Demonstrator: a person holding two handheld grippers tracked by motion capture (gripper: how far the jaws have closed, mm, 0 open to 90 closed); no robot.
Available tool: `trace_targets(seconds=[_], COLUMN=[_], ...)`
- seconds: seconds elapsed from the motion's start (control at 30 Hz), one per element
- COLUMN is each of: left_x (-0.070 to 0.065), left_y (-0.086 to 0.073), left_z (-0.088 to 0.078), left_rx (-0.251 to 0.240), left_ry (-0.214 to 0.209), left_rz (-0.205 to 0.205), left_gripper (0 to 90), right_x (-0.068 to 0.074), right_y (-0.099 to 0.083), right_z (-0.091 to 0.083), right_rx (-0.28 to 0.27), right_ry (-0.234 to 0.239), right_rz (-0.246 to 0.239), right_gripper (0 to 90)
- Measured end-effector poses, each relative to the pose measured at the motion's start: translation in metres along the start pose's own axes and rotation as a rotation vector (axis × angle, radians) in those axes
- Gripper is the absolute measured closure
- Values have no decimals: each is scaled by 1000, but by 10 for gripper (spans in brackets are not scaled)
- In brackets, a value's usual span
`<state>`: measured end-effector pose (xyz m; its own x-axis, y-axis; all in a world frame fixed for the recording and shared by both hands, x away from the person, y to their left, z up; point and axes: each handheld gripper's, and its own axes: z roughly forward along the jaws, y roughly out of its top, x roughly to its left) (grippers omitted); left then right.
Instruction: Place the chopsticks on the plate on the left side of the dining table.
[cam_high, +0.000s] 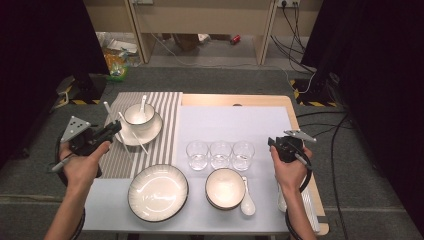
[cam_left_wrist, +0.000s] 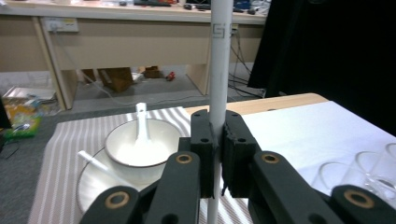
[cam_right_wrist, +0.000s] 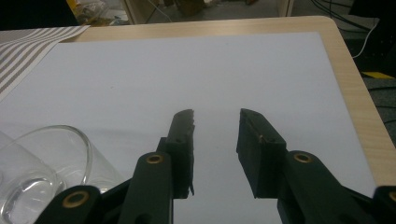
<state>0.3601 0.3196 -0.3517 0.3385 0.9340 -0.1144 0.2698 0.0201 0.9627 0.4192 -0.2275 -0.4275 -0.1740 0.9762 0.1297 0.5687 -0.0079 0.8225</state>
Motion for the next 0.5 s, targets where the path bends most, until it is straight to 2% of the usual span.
trace_targets(seconds=[0.3, 0.4, 0.5], left_x=[21, 23, 30], left_y=[-11, -12, -15], left_z=[-1, 1, 10], left_rx=[25, 35, 52], left_ry=[51, 58, 71], left_rz=[-38, -40, -56], left_gripper=[838, 838, 838], right_x=[-1, 0, 0], right_y=[0, 0, 0], right_z=[-1, -1, -1], right_rx=[1, -1, -2], right_ry=[-4, -5, -3], right_rz=[-2, -6, -5], right_gripper=[666, 666, 666])
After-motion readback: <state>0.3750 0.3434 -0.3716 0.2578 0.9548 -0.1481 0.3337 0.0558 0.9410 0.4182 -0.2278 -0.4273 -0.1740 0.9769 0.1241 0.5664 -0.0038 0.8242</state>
